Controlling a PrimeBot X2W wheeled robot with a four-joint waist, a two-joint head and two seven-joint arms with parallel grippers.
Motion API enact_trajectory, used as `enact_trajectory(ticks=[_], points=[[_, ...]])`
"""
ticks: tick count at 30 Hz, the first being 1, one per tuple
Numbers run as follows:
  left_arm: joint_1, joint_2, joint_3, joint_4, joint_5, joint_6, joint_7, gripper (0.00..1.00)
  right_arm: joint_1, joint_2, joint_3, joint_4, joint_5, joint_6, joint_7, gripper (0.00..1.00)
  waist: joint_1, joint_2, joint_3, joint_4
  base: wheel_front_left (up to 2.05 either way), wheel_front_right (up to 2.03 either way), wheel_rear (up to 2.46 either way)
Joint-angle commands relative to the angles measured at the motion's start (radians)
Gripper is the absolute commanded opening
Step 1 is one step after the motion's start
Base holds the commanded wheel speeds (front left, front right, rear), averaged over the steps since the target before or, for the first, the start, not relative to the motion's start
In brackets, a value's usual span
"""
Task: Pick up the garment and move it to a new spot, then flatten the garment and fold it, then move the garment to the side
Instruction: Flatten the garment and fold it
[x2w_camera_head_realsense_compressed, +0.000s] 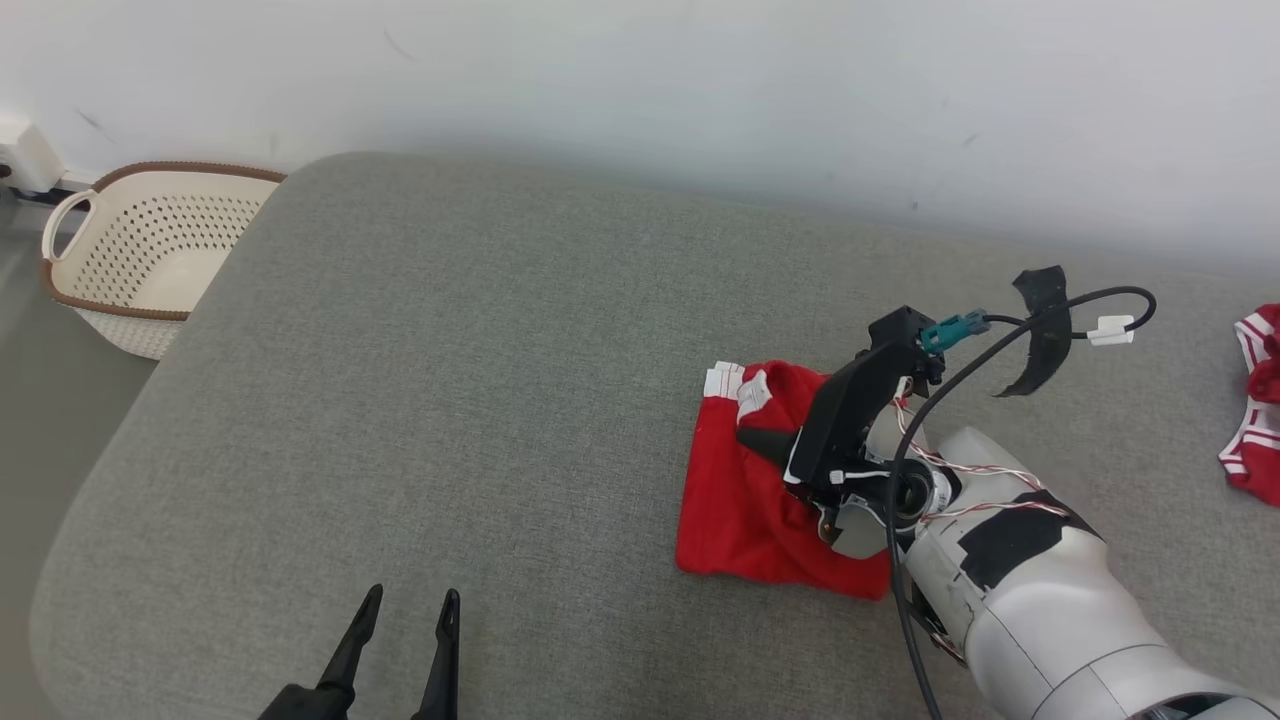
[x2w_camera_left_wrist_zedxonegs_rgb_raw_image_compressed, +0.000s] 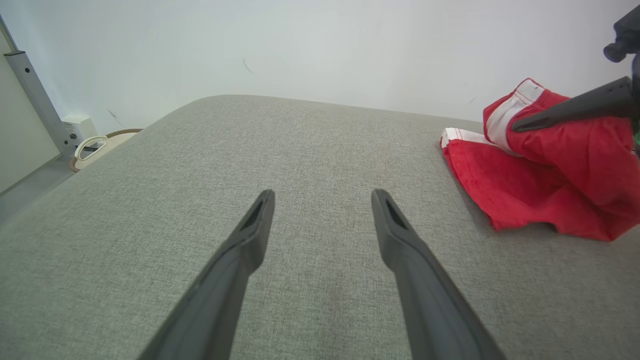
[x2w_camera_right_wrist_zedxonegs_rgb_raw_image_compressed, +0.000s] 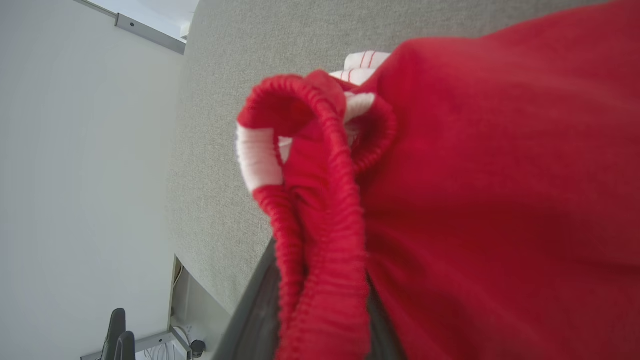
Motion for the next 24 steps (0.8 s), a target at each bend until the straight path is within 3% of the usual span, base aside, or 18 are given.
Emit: enact_trajectory(ticks=[1, 2, 3, 9, 18, 24], points=[[-0.013, 0.000, 0.003, 0.004, -0.002, -0.001, -0.004, 1.00, -0.015, 0.007, 0.007, 0.006, -0.008, 0.000, -0.013, 0.45, 0.0000, 0.0000, -0.001, 0.005, 0.00, 0.00, 0.00], [-0.013, -0.001, 0.005, 0.006, -0.002, -0.001, -0.004, 1.00, -0.015, 0.008, 0.008, 0.009, -0.009, 0.000, -0.021, 0.66, 0.0000, 0.0000, -0.001, 0.006, 0.00, 0.00, 0.00], [-0.012, -0.001, 0.006, 0.007, -0.001, -0.002, -0.004, 1.00, -0.015, 0.010, 0.008, 0.014, -0.006, 0.000, -0.025, 1.00, 0.0000, 0.0000, -0.002, 0.006, 0.00, 0.00, 0.00], [0.002, -0.003, 0.026, 0.005, 0.007, -0.003, -0.004, 1.00, -0.005, 0.000, 0.024, -0.033, -0.004, 0.000, -0.060, 1.00, 0.0000, 0.0000, -0.009, -0.009, 0.00, 0.00, 0.00], [0.022, 0.000, 0.049, -0.016, 0.022, -0.008, -0.004, 1.00, 0.067, -0.140, 0.083, -0.260, -0.053, 0.000, -0.271, 1.00, 0.0000, 0.0000, -0.011, -0.051, 0.00, 0.00, 0.00], [0.027, 0.006, 0.064, -0.027, 0.033, -0.006, -0.004, 1.00, 0.119, -0.218, 0.106, -0.321, -0.091, 0.000, -0.383, 1.00, 0.0000, 0.0000, -0.003, -0.081, 0.00, 0.00, 0.00]])
